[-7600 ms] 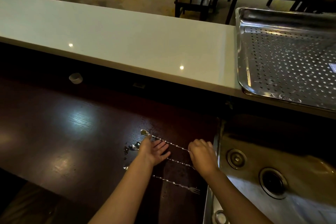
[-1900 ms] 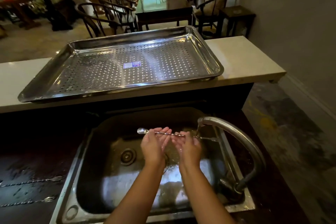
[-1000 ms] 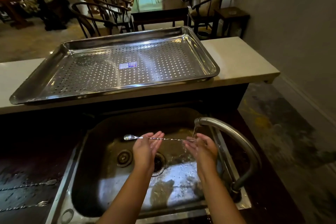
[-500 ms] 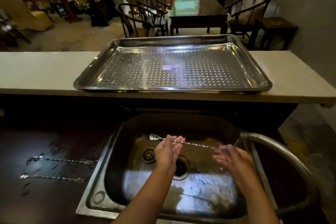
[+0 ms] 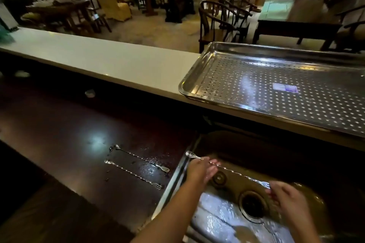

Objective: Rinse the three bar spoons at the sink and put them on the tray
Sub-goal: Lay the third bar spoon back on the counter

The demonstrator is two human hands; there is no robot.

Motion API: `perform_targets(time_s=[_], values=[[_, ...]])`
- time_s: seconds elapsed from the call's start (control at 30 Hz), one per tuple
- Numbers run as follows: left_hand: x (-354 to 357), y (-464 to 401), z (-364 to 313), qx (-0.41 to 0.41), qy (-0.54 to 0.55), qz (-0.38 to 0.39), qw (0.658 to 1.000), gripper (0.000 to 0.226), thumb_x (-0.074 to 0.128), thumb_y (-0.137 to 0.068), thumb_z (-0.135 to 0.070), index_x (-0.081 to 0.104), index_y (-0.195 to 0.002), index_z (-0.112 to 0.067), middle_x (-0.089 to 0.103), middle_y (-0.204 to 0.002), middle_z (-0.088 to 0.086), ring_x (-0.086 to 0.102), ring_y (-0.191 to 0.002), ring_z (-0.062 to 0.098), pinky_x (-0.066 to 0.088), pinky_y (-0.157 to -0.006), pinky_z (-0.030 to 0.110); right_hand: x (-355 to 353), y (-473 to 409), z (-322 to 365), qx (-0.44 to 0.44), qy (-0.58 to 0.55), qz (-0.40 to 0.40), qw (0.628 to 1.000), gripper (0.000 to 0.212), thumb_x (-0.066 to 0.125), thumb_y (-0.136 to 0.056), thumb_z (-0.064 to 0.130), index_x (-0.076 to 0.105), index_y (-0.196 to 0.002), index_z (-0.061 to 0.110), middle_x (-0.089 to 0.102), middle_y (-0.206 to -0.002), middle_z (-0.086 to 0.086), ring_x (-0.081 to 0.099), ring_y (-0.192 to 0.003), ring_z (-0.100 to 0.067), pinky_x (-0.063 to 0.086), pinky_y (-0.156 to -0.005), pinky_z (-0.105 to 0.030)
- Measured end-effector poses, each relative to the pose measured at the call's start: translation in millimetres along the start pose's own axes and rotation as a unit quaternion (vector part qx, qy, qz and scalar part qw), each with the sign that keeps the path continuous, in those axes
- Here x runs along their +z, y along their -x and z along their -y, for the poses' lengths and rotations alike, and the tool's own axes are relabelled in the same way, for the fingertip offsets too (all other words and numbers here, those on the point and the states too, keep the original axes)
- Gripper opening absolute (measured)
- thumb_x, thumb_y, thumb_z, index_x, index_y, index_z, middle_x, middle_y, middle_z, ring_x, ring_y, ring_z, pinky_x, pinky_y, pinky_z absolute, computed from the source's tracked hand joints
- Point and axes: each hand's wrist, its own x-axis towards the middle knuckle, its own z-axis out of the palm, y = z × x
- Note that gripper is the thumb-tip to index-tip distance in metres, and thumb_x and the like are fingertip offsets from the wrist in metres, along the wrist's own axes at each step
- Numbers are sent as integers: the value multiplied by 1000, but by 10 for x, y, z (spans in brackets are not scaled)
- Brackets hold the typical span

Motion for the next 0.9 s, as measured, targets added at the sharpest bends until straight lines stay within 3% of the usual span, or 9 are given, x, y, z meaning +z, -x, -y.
perform_targets(time_s=[0.13,0.2,0.33,0.47,0.57,0.77,0.9], values=[[-478,-245,-477,17,10,-47,999,12,45,-94,-2,52,-85,-6,56,-77,11,65,-45,13,53,-44,18,674,9,130,-18,28,39,999,21,58,-86,8,65,-68,14,67,-68,-7,59,-66,-21,43,-60,-29],[-715,-350,-695,24,-5,-67,997,12,47,-93,-3,53,-83,-7,53,-74,11,61,-55,17,52,-43,18,1019,-6,195,-11,40,62,997,24,58,-86,5,65,-64,14,67,-68,-8,59,-70,-24,46,-67,-34],[-1183,-578,-1160,38,-24,-119,992,18,49,-91,0,54,-75,-7,49,-70,8,50,-64,15,53,-50,20,1681,-15,325,-16,64,105,992,21,58,-85,0,64,-67,8,63,-68,-9,54,-63,-16,43,-55,-19],[-1541,-768,-1496,65,-49,-168,982,23,51,-87,3,52,-66,-6,51,-65,8,52,-59,13,53,-55,19,2217,-25,376,-27,102,127,986,13,62,-83,4,66,-73,10,64,-75,-2,56,-71,-11,42,-65,-23],[-1731,-885,-1590,74,-70,-204,974,27,56,-85,3,52,-60,-6,55,-63,9,55,-58,13,53,-54,19,2491,-66,287,0,124,119,985,7,64,-82,3,67,-77,7,64,-73,-3,57,-71,-18,44,-71,-34],[-1983,-1199,-1665,51,-97,-253,961,23,54,-87,1,53,-65,-8,59,-65,8,58,-40,9,50,-53,24,2846,-150,131,21,164,65,984,21,64,-81,5,63,-65,19,66,-70,-10,61,-71,-28,49,-72,-38],[-2077,-1350,-1699,33,-121,-265,956,18,57,-85,1,57,-68,-3,61,-60,9,58,-36,7,51,-55,25,2999,-141,92,-4,211,39,977,15,61,-84,12,65,-72,18,69,-74,-9,64,-75,-27,50,-74,-38]])
